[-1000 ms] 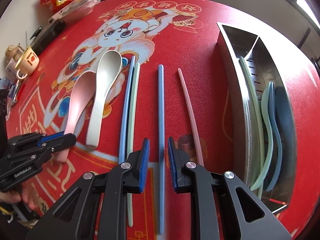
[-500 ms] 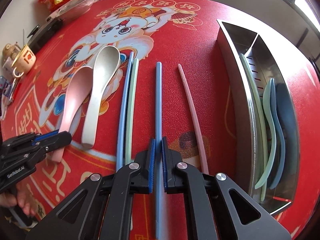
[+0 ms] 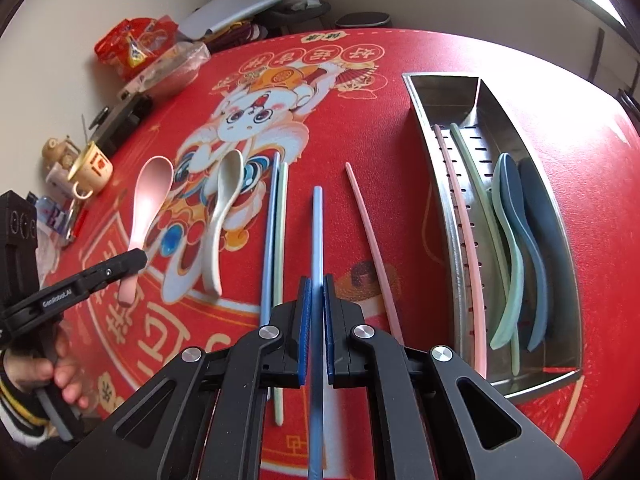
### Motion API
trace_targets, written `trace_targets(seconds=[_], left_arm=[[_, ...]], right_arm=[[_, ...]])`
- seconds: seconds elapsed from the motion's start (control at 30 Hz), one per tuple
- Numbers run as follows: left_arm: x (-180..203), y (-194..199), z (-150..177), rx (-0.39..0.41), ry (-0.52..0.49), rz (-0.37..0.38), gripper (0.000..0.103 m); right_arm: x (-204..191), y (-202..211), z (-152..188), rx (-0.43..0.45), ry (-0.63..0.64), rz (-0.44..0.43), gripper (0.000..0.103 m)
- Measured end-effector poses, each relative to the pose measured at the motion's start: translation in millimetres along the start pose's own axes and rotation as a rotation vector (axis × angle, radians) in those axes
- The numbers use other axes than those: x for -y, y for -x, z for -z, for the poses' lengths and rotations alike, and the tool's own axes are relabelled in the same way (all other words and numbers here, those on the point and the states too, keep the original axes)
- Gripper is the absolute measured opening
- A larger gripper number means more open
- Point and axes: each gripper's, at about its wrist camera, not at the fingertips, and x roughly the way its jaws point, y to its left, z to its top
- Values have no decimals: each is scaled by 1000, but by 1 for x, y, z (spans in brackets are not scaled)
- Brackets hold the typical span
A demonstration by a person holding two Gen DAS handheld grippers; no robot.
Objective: Organize utensils
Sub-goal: 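Carry the blue chopstick into the steel tray and open the right gripper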
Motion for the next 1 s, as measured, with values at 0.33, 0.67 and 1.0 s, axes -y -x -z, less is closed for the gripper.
trace_targets(seconds=[0.33,0.67,1.0], left_arm=[[17,23,-5,58,10,-3,7],[30,28,-4,61,-5,11,7],[29,33,-1,57,23,21,7]], right_arm=[[16,28,-1,77,-41,-52,6],[64,57,-26,177,-149,4,6],[94,21,-54,128,-170,77,6]])
